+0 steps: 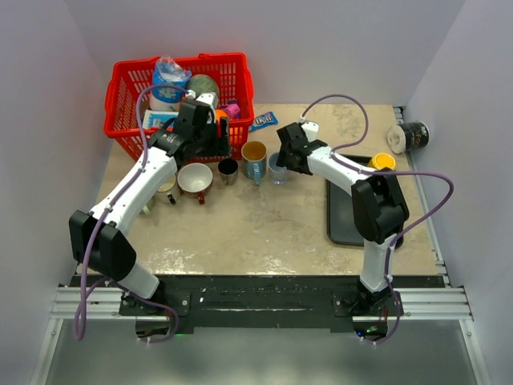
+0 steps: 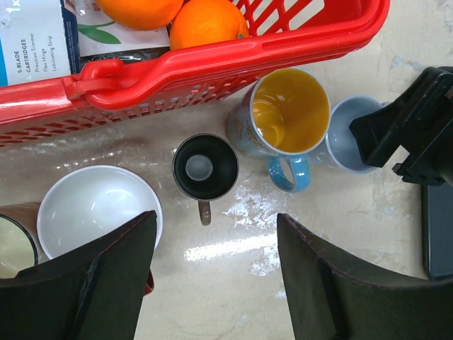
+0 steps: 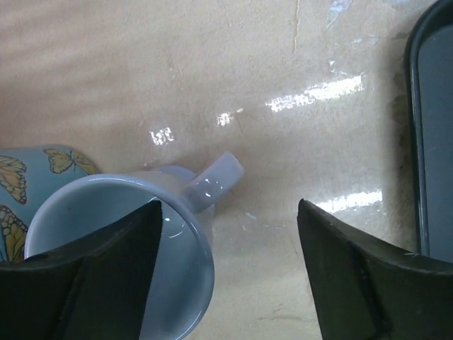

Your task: Turn the mug right side up

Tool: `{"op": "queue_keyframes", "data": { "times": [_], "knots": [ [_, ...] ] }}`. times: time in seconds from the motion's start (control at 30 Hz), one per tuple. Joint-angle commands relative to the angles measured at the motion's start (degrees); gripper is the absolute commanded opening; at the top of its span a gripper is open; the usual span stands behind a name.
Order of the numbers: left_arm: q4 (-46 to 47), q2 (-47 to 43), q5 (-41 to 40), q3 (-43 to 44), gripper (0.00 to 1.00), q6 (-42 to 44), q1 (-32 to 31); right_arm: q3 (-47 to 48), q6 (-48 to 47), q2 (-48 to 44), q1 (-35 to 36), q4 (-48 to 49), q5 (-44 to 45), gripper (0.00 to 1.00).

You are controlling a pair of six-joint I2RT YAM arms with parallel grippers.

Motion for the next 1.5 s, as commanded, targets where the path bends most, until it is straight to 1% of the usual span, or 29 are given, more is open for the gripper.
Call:
{"op": "queue_keyframes", "data": {
  "times": [0.0,0.03,0.1,0.23,0.33,0.4,0.43,0.5,0.53,0.57,0.67,0.8,0.83,0.9,0.97,1.07,1.13,1.23,1.4,1.43,1.47],
  "knots": [
    [1.9,-1.1,0.9,0.1,0.74,1.2,0.5,-0.2,1.6,-5.0,-0.3,-0.1,2.6,0.86],
    [1.9,-1.1,1.0,0.3,0.74,1.2,0.5,-0.2,1.5,-5.7,-0.4,-0.3,2.0,0.94],
    [2.0,-1.1,1.1,0.6,0.74,1.2,0.5,0.5,1.1,-7.0,-0.5,-0.5,0.1,0.99],
    [2.7,-1.6,1.3,0.6,0.76,1.1,0.5,2.2,0.8,-10.5,-2.3,-3.0,-2.2,0.99],
    [3.0,-2.1,1.2,0.6,0.8,1.4,0.5,1.6,-0.7,-14.3,-5.5,-3.0,-5.5,0.99],
    [3.4,-2.5,1.4,0.4,0.84,2.4,0.5,0.7,-1.2,-16.4,-9.0,-3.6,-5.3,0.99],
    [3.6,-3.0,1.3,0.2,0.91,2.6,0.5,0.5,-2.5,-17.5,-10.2,-4.0,-4.4,0.99],
    [4.3,-3.6,1.3,-0.7,0.98,3.4,0.5,0.7,-4.7,-19.6,-14.1,-5.4,-3.1,0.99],
    [4.9,-4.2,1.2,-1.0,0.99,3.6,0.5,0.8,-7.5,-20.2,-15.2,-6.4,-2.4,0.99],
    [5.5,-4.5,1.2,-1.4,0.99,3.8,0.5,0.6,-9.1,-20.9,-17.4,-6.8,-0.4,0.99],
    [6.5,-5.5,1.1,-2.5,0.99,4.2,0.5,-1.7,-14.8,-23.1,-21.3,-6.9,1.3,0.99],
    [6.9,-6.0,1.2,-3.3,0.99,4.4,0.5,-8.1,-22.2,-26.0,-26.1,-2.1,1.8,0.99],
    [7.1,-6.0,1.5,-3.4,0.99,4.4,0.5,-9.4,-24.9,-26.1,-27.2,-0.4,1.5,0.99],
    [7.2,-5.9,3.0,-3.1,0.99,4.4,0.5,-11.7,-27.0,-25.7,-31.0,0.2,-0.8,0.99],
    [7.2,-5.3,3.6,-2.4,0.99,4.5,0.5,-14.7,-29.4,-26.0,-33.2,1.8,-1.7,0.99],
    [6.9,-5.0,3.4,-1.4,0.99,5.0,0.5,-19.0,-33.5,-27.2,-35.5,7.0,-5.0,0.99],
    [6.8,-5.2,3.4,-0.8,0.99,5.4,0.5,-19.4,-37.4,-25.4,-36.4,8.2,-6.6,0.99],
    [6.7,-5.3,3.1,-0.1,0.99,6.3,0.5,-18.4,-38.9,-23.0,-37.8,8.1,-6.6,0.99],
    [6.9,-5.1,2.9,0.2,0.99,6.7,0.5,-18.4,-43.2,-20.3,-41.4,10.7,-7.9,0.98],
    [6.9,-5.0,2.9,0.3,0.99,6.7,0.5,-18.4,-44.6,-19.7,-42.0,11.1,-9.2,0.97],
    [6.9,-4.9,2.8,0.4,0.99,6.5,0.5,-18.3,-45.6,-18.5,-43.1,11.1,-13.0,0.95]
  ]
}}
